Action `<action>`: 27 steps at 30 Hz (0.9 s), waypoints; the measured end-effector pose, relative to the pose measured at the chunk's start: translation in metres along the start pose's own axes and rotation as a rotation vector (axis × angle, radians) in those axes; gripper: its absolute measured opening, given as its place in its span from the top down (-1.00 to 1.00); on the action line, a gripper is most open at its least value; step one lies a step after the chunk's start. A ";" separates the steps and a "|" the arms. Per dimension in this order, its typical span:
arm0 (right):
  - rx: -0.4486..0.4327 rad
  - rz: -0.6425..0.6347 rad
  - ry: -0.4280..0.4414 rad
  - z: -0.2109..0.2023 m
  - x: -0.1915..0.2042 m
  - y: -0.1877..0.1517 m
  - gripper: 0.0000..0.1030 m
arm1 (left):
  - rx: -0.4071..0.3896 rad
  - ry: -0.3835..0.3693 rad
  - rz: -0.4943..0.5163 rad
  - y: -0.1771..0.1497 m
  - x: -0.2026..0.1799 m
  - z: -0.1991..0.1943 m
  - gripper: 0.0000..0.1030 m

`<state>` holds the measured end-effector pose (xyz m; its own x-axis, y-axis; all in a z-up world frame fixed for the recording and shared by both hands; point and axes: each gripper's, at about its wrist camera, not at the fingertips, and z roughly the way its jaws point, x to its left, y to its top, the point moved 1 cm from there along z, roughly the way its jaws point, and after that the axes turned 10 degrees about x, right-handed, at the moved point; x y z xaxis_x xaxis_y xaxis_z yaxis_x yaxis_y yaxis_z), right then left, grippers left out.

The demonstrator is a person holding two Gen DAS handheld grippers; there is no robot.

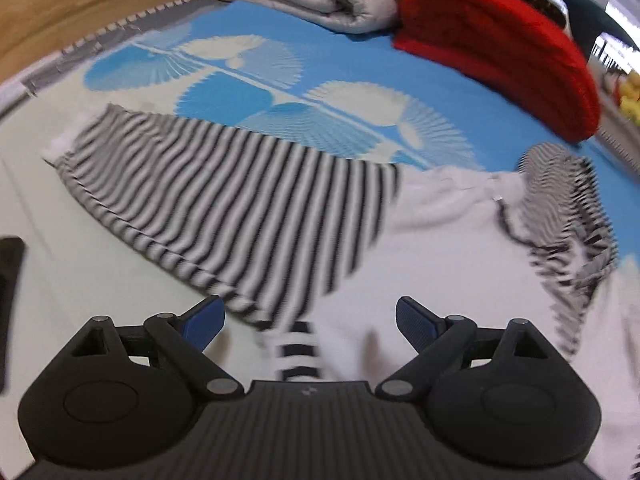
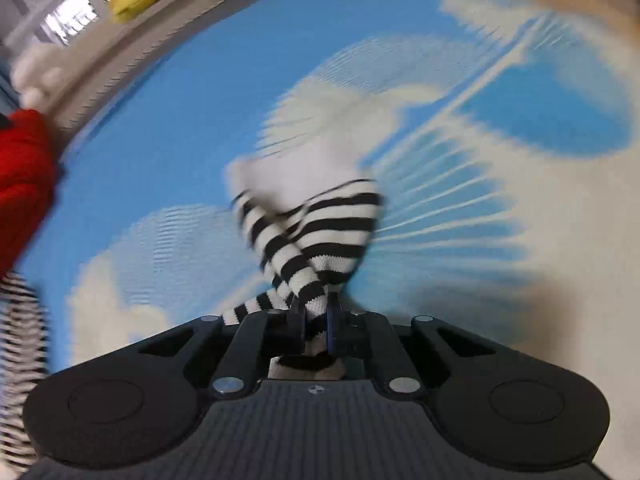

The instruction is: Fold small clothes

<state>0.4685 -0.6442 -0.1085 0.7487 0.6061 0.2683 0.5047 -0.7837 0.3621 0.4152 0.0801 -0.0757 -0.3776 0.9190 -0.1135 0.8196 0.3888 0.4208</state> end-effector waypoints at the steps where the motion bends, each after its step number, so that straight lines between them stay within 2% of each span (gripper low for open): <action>1: -0.004 -0.010 -0.041 -0.006 -0.009 -0.002 0.83 | 0.012 -0.019 -0.010 0.002 0.000 0.003 -0.85; 2: 0.009 -0.023 -0.098 -0.012 -0.025 -0.003 0.83 | 0.025 -0.032 -0.017 0.001 -0.002 0.004 -0.85; 4: 0.035 -0.047 -0.157 -0.021 -0.049 -0.006 0.80 | 0.032 -0.034 -0.007 -0.001 -0.004 0.004 -0.85; 7: 0.075 -0.185 -0.267 -0.033 -0.065 -0.017 0.61 | 0.019 -0.033 0.022 -0.004 -0.005 0.000 -0.85; 9: 0.115 -0.157 -0.291 -0.036 -0.075 -0.017 0.32 | 0.016 -0.032 0.032 -0.005 -0.004 -0.001 -0.85; 10: 0.132 -0.120 -0.300 -0.038 -0.082 -0.017 0.08 | 0.016 -0.030 0.034 -0.007 -0.004 -0.002 -0.85; 12: 0.171 -0.085 -0.315 -0.037 -0.092 -0.016 -0.09 | 0.022 -0.031 0.036 -0.009 -0.003 -0.002 -0.85; 14: 0.178 -0.111 -0.357 -0.038 -0.096 -0.019 -0.44 | 0.032 -0.045 0.032 -0.009 -0.002 -0.002 -0.85; 18: 0.206 -0.185 -0.444 -0.036 -0.100 -0.017 -0.60 | 0.050 -0.063 0.017 -0.008 -0.003 0.001 -0.85; 21: 0.185 -0.232 -0.588 -0.043 -0.112 -0.005 -0.60 | 0.074 -0.101 0.002 -0.007 -0.005 0.004 -0.85; 22: 0.183 -0.236 -0.589 -0.046 -0.115 -0.002 -0.58 | 0.079 -0.110 0.001 -0.007 -0.006 0.005 -0.85; 25: 0.138 -0.273 -0.517 -0.059 -0.111 0.004 -0.54 | 0.085 -0.117 0.012 -0.009 -0.012 0.008 -0.85; 27: 0.097 -0.352 -0.421 -0.064 -0.097 0.004 -0.54 | 0.083 -0.110 0.025 -0.010 -0.015 0.009 -0.85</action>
<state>0.3705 -0.6971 -0.0756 0.6245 0.7429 -0.2411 0.7780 -0.5645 0.2758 0.4167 0.0628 -0.0860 -0.3110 0.9282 -0.2041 0.8627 0.3658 0.3491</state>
